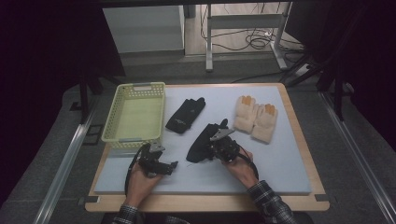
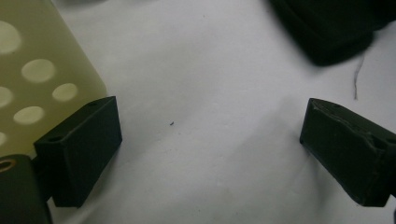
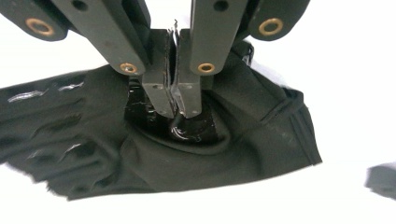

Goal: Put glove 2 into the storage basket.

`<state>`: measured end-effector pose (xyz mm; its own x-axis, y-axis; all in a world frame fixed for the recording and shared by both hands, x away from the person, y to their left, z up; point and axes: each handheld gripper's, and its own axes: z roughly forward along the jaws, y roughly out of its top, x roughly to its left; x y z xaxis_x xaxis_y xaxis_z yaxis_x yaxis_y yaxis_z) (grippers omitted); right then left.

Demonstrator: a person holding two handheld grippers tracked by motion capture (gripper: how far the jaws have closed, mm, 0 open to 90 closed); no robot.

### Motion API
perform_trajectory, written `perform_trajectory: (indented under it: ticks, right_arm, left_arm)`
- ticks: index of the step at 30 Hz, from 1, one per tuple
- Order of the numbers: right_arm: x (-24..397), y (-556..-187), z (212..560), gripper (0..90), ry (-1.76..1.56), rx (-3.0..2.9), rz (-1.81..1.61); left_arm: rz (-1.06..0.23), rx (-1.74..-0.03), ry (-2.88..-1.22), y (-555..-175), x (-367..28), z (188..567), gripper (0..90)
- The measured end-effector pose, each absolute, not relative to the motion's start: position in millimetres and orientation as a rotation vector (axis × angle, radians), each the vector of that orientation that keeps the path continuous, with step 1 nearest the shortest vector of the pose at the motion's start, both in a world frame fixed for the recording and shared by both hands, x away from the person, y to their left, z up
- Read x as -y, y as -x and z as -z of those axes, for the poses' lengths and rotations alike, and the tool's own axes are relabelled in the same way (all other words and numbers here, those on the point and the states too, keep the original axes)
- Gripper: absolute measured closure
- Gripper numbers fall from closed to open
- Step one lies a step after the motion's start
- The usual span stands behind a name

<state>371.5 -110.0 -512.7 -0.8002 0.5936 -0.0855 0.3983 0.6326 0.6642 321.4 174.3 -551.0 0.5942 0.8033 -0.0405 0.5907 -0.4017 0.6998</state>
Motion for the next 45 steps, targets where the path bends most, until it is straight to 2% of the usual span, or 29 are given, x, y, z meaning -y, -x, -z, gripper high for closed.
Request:
perform_trajectory:
  ticks: [3, 6, 9, 11, 17, 26, 33, 45]
  right_arm:
    - [128, -377, 496, 85.7, -0.701, -2.64, -0.926]
    - [136, -382, 494, 83.7, -0.704, -2.694, -0.905]
    - [148, -390, 496, 68.5, -0.753, -2.705, -0.908]
    - [159, -390, 493, 62.0, -0.814, -2.641, -0.938]
    - [162, -390, 485, 57.2, -0.848, -2.605, -0.978]
    - [130, -423, 489, 47.7, -0.932, -2.585, -1.09]
    - [84, -460, 488, 41.5, -0.923, -2.535, -1.098]
    - [38, -506, 496, 43.0, -0.912, -2.529, -1.077]
  left_arm:
    - [-0.4, -1.098, -2.134, -321, -174, 551, 5.7]
    - [-0.399, -1.101, -2.131, -321, -174, 551, 5.7]
    - [-0.399, -1.1, -2.132, -321, -174, 551, 5.7]
    - [-0.398, -1.1, -2.133, -321, -174, 551, 5.6]
    - [-0.399, -1.1, -2.132, -321, -174, 551, 5.7]
    - [-0.398, -1.1, -2.131, -321, -174, 551, 5.7]
    - [-0.399, -1.094, -2.145, -322, -175, 551, 5.7]
    - [-0.395, -1.094, -2.138, -322, -175, 551, 5.6]
